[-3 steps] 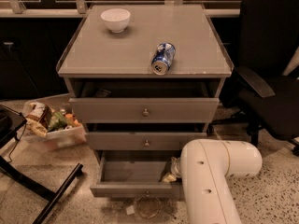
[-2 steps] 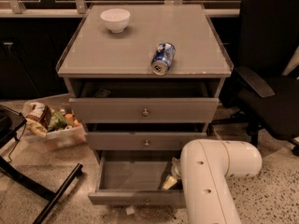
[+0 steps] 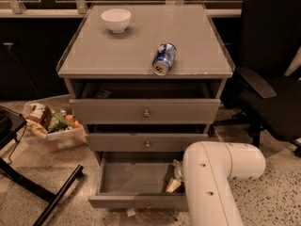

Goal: Open bottom drawer

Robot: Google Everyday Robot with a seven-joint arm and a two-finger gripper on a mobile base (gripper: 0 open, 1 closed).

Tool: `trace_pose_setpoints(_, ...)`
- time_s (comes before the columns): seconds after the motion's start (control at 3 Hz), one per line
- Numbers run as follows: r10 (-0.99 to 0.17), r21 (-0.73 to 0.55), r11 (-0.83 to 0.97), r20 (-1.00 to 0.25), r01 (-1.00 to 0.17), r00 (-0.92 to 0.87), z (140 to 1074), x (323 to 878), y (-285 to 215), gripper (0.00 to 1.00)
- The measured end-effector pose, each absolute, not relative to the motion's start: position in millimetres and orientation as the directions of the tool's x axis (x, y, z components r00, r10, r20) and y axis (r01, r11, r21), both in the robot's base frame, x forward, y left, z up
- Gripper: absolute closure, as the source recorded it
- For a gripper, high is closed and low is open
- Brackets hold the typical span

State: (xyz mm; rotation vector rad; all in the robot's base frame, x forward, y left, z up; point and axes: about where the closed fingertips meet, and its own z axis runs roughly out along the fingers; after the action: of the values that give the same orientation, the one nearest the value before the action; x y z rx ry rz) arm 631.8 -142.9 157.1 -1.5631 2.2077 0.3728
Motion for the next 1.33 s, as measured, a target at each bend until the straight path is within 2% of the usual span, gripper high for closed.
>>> trace_pose_setpoints(1.33, -0.731, 0.037, 0.389, -0.596, -0.92, -0.333, 146.6, 558.7, -125.3, 0.0)
